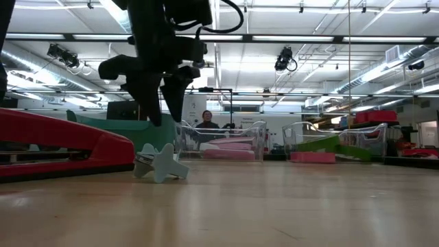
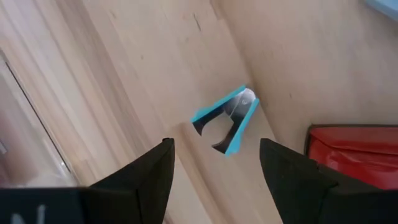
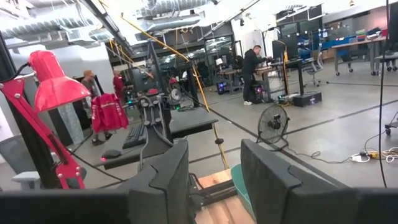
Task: Pick and place Stapler, Stapler remover, tape
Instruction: Put the sky blue staple remover into the blue bin
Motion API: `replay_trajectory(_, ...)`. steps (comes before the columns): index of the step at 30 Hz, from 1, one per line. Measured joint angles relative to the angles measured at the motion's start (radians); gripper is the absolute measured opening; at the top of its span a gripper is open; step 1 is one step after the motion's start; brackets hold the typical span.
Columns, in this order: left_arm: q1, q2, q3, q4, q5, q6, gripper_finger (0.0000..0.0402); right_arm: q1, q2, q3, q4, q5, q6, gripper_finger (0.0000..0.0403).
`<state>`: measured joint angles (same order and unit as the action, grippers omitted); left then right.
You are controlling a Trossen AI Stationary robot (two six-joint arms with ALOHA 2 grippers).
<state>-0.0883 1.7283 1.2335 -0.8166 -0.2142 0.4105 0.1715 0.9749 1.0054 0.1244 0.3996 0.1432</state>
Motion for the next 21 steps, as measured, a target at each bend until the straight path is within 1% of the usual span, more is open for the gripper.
replay_trajectory(5, 0.001, 0.000, -0.007, 0.017, -0.028, -0.011, 0.0238, 0.000, 0.000, 0.000, -0.001, -0.037, 0.003, 0.0146)
replay_trajectory(8, 0.000, 0.000, -0.047, 0.047, -0.032, -0.012, 0.0238, 0.000, 0.000, 0.000, 0.000, -0.053, 0.003, 0.0146)
replay_trajectory(12, -0.006, 0.001, -0.095, 0.081, -0.079, -0.007, 0.0238, 0.000, 0.000, 0.000, 0.000, -0.053, 0.003, 0.0146)
replay_trajectory(21, -0.018, 0.000, -0.180, 0.150, -0.054, -0.007, 0.0238, 0.000, 0.000, 0.000, 0.000, -0.053, 0.003, 0.0146)
